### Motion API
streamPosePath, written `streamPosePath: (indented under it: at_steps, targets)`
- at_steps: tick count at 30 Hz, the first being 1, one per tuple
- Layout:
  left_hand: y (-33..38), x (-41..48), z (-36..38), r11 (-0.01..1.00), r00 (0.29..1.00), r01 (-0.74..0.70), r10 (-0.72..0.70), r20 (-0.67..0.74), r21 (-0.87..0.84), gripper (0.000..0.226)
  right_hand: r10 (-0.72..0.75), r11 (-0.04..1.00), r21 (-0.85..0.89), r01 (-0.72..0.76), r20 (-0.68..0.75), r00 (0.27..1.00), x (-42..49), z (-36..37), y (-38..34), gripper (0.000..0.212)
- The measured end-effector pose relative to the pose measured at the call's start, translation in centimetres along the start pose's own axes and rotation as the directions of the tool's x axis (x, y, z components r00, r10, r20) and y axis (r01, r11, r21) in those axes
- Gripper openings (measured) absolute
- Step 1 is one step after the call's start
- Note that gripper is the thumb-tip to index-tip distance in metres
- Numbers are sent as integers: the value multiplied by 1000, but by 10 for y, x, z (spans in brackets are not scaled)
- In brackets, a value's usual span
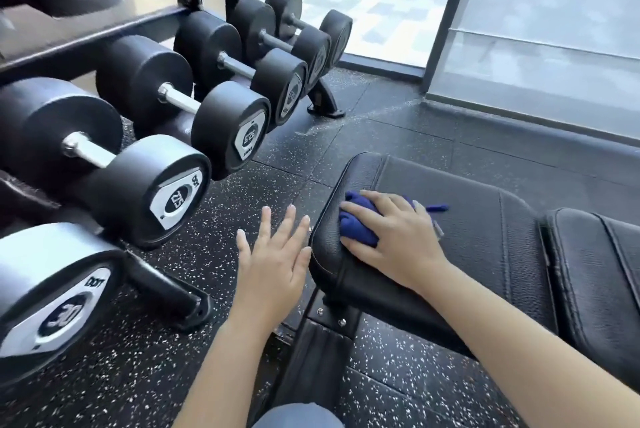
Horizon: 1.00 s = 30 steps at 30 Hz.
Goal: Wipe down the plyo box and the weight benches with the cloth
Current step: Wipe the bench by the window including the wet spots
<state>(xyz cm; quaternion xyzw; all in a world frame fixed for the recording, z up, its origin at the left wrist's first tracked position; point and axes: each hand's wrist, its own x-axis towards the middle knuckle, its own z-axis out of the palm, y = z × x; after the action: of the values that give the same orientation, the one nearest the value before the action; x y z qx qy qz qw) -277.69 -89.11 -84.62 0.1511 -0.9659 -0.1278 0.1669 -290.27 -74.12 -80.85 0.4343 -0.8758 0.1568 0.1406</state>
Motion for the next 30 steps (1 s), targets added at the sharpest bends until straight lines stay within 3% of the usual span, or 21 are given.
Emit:
streamPosePath:
  at_steps: [5, 12, 18, 21, 25, 30]
  targets:
    - [-4, -10, 0, 991, 997, -58, 64, -48, 121, 47, 117, 984, -153, -88, 193, 974, 79, 19, 7, 44]
    - [-6, -20, 18, 981, 998, -16, 28, -58, 196, 48, 65, 989, -145, -40, 172, 983, 73, 21, 1, 40]
    - [-22, -33, 17, 976, 994, -27, 49, -98, 214, 50, -93, 991, -82, 103, 115, 989, 26, 12, -28, 41]
    - [-24, -38, 9, 969, 988, -81, 110, -111, 235, 51, -177, 983, -56, 174, -52, 983, -2, 13, -40, 38]
    - [-15, -40, 2, 953, 978, -146, 179, -106, 267, 52, -290, 954, -130, 272, -153, 945, -38, 20, -42, 45]
    - [5, -43, -3, 943, 957, -232, 265, -119, 238, 52, -329, 930, -244, 275, -217, 919, -80, 10, -18, 45]
